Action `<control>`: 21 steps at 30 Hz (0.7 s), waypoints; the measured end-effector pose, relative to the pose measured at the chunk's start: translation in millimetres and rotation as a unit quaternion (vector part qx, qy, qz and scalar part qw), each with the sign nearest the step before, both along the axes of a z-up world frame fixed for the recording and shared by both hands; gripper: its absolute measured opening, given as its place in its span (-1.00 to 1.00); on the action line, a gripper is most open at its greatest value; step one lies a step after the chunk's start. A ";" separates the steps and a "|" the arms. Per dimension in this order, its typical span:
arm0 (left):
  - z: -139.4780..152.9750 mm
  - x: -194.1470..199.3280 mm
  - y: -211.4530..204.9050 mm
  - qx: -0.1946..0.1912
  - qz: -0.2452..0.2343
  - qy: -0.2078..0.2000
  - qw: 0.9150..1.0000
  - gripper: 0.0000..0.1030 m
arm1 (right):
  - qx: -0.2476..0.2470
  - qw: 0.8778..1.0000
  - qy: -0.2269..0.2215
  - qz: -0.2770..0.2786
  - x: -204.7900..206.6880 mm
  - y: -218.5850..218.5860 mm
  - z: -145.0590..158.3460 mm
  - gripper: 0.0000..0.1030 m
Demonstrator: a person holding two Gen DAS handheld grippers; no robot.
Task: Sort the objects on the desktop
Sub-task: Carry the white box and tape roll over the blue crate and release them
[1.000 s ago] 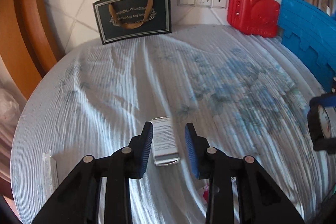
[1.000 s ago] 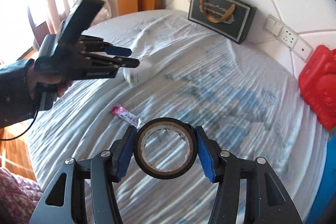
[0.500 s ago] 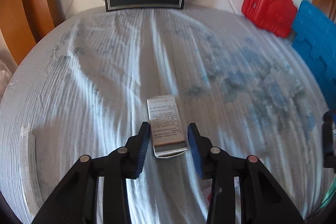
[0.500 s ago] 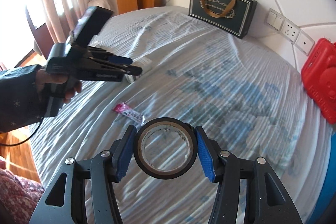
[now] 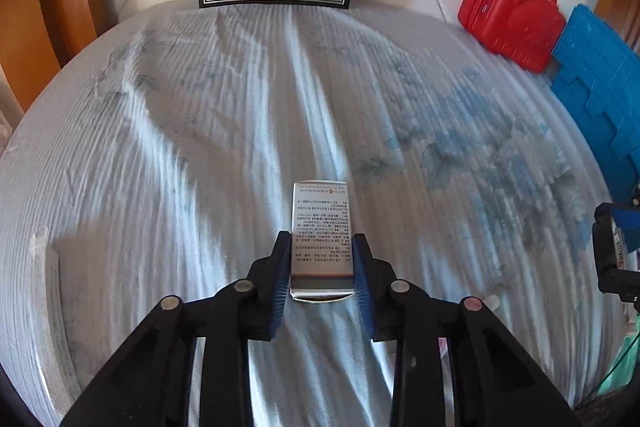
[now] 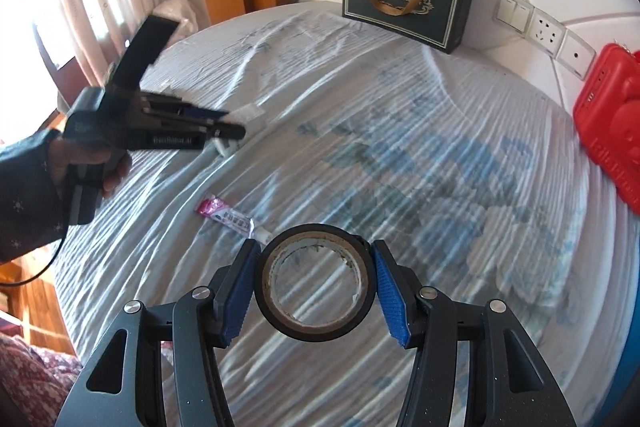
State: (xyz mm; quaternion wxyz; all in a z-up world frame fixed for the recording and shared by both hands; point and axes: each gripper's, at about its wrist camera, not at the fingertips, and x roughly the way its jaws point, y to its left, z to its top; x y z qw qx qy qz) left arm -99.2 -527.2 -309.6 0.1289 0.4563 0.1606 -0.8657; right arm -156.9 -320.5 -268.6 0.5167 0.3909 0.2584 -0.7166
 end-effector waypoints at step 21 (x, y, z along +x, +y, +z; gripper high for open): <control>276.5 -104.6 316.1 -0.144 -0.286 0.279 0.905 -0.44 | -0.212 0.917 0.210 -0.263 -32.2 250.3 224.4 0.07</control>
